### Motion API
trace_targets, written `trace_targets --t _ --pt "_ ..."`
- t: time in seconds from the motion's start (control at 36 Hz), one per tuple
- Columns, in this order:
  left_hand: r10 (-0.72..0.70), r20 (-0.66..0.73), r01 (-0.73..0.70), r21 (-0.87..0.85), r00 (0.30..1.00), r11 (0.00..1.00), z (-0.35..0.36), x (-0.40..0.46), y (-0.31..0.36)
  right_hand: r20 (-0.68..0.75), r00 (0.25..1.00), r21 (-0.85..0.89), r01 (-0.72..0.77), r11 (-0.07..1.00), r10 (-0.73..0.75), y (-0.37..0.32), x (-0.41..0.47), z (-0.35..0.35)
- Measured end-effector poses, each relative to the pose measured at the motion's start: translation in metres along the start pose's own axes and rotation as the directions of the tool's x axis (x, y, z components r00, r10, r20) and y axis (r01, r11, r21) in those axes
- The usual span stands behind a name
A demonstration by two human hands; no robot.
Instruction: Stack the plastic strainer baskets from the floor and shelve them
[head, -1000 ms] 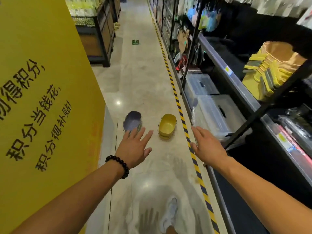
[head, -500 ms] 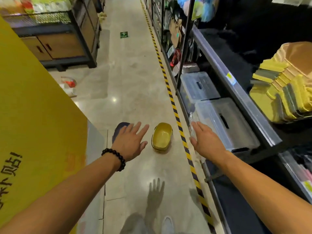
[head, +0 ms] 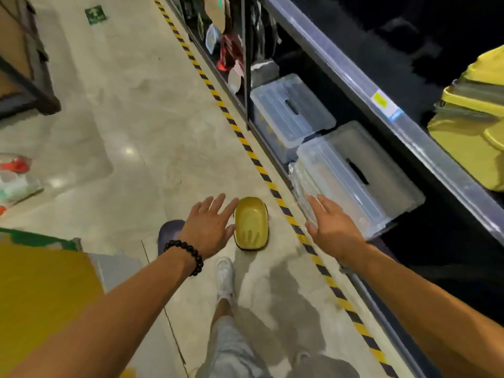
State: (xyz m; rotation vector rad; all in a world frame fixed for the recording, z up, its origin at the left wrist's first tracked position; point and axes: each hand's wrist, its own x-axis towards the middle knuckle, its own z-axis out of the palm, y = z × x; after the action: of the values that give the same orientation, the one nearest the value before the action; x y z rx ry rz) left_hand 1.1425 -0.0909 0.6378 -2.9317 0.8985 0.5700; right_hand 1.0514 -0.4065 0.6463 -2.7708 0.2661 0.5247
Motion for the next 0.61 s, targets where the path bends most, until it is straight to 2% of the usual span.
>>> trace_targets --t 0.14,0.33,0.5,0.61 --pt "0.098 0.083 -0.099 0.007 0.992 0.995 0.006 0.063 -0.06 0.095 0.986 0.05 -0.139 0.989 0.134 -0.024 0.05 0.029" --pt "0.142 0.223 -0.153 0.035 0.964 0.988 0.049 0.144 -0.114 0.106 0.965 0.079 -0.248 0.965 0.24 -0.051 0.089 0.091" --pt "0.238 0.257 -0.255 0.038 0.937 0.966 0.119 0.216 -0.132 0.212 0.925 0.116 -0.346 0.931 0.317 -0.036 0.117 0.174" --pt "0.247 0.284 -0.277 0.071 0.927 0.958 0.183 0.268 -0.137 0.242 0.916 0.139 -0.359 0.923 0.319 -0.022 0.142 0.242"
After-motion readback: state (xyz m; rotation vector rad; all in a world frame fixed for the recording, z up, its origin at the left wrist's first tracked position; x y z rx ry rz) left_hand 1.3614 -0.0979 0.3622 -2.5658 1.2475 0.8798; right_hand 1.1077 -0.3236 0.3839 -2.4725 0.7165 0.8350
